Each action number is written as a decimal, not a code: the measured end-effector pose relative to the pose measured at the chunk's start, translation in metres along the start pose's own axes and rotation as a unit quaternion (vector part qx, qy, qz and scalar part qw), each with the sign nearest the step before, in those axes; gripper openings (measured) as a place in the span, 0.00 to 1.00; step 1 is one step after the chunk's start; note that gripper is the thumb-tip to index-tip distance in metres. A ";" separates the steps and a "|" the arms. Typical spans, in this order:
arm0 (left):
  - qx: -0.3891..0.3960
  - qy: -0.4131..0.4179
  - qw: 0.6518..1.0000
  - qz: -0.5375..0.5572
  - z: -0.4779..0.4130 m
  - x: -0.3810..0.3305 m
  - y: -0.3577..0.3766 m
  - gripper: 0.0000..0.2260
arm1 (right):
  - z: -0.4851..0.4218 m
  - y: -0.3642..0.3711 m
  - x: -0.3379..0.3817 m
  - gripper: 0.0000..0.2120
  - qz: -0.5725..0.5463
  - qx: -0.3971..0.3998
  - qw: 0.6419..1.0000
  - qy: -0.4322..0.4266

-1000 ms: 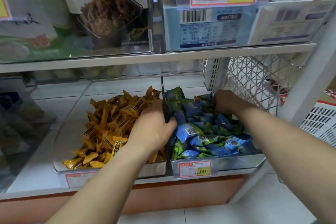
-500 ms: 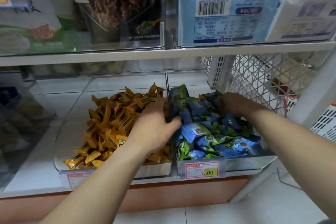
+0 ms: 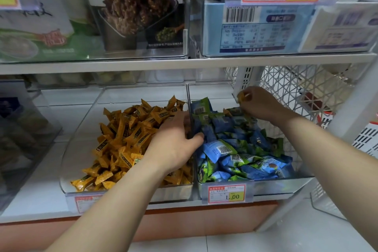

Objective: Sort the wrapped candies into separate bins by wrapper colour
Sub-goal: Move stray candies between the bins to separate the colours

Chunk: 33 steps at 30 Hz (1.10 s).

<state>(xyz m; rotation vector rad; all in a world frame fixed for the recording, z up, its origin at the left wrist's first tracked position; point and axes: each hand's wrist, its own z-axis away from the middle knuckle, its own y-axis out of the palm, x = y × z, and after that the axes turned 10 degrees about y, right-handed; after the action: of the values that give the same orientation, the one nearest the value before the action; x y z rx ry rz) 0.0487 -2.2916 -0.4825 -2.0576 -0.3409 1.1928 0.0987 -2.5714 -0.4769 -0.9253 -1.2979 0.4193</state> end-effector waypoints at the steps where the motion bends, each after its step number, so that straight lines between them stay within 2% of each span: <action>1: -0.001 0.001 1.000 0.001 0.000 0.000 0.000 0.20 | -0.005 0.004 0.005 0.07 -0.012 0.005 1.000 -0.009; 4: -0.004 0.005 1.000 0.001 0.000 0.000 0.001 0.20 | -0.023 0.021 0.014 0.07 -0.031 0.026 0.999 -0.004; 8: -0.003 0.007 1.000 0.004 0.000 0.001 0.001 0.20 | -0.043 0.037 0.010 0.03 0.043 0.010 0.999 -0.004; 12: 0.000 0.004 1.000 -0.002 -0.001 0.001 0.002 0.21 | -0.043 0.044 -0.004 0.05 0.148 0.051 0.988 -0.016; 15: 0.002 0.001 1.000 0.000 0.000 -0.001 0.001 0.21 | -0.036 0.047 -0.013 0.07 0.118 0.092 0.989 -0.013; 17: 0.006 -0.001 1.000 0.004 0.001 -0.002 0.001 0.20 | -0.034 0.048 -0.015 0.12 0.144 0.109 0.984 -0.004; 18: 0.007 -0.001 1.000 0.005 0.001 -0.002 0.000 0.20 | -0.034 0.048 -0.014 0.14 0.155 0.100 0.983 0.002; 22: 0.009 -0.006 1.000 0.012 0.001 -0.004 -0.001 0.20 | -0.028 0.036 -0.010 0.12 0.177 0.024 0.984 0.006; 24: 0.015 -0.013 1.000 0.020 0.001 -0.004 -0.001 0.19 | -0.020 0.023 -0.005 0.10 0.126 -0.008 0.992 -0.013; 26: 0.008 -0.012 0.999 0.031 0.001 -0.007 -0.004 0.15 | -0.002 0.006 0.006 0.07 0.023 -0.036 0.999 -0.025; 28: -0.033 0.003 0.999 0.010 0.001 -0.013 -0.007 0.15 | 0.023 -0.011 0.022 0.05 -0.080 -0.032 0.996 -0.033; 31: -0.101 0.059 0.991 -0.064 0.001 -0.028 -0.011 0.24 | 0.070 -0.026 0.045 0.06 -0.249 0.037 0.968 -0.019; 33: -0.093 0.086 0.991 -0.039 0.004 -0.042 -0.007 0.27 | 0.099 -0.026 0.055 0.08 -0.356 0.109 0.928 -0.014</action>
<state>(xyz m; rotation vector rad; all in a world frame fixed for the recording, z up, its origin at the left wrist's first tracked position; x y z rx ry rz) 0.0240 -2.3081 -0.4517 -2.2677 -0.4587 0.9595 0.0140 -2.5124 -0.4227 -0.2205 -1.4788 0.0006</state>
